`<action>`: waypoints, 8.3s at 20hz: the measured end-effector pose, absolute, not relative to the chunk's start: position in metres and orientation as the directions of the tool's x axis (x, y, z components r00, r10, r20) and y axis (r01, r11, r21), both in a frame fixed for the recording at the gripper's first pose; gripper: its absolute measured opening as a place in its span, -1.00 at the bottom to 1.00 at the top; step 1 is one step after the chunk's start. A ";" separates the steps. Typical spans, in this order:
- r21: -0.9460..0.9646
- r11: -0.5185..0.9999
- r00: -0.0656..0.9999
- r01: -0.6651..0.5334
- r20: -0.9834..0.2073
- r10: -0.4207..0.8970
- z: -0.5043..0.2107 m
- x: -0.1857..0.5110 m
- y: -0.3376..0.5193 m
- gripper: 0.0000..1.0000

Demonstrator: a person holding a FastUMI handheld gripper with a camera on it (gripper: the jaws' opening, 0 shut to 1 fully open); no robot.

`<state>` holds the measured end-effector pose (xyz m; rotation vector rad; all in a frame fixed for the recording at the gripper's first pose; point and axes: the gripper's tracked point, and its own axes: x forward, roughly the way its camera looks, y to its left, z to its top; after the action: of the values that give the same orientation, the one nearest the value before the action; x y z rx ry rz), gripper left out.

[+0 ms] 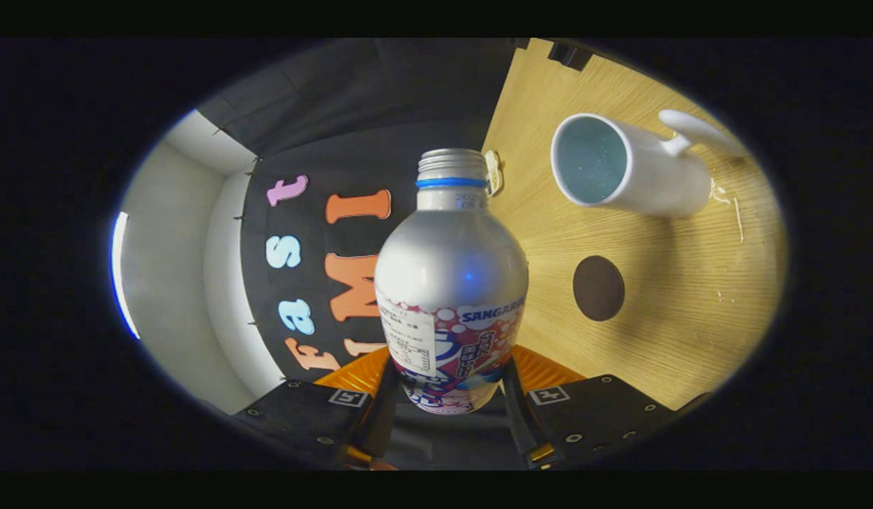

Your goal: Take the bottle from table, then pour the juice into the cup, finally place the bottle on the coaster

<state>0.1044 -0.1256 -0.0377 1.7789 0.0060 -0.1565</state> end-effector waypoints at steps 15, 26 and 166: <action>0.924 -0.364 0.986 0.119 -0.154 -0.068 -0.038 0.127 -0.126 0.39; 0.863 -0.477 0.976 0.166 -0.212 -0.043 -0.044 0.132 -0.131 0.40; 0.046 0.936 0.831 0.349 -0.477 -0.287 -0.155 0.179 -0.147 0.95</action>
<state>0.1788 -0.1473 -0.1551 0.1334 0.4839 -0.3382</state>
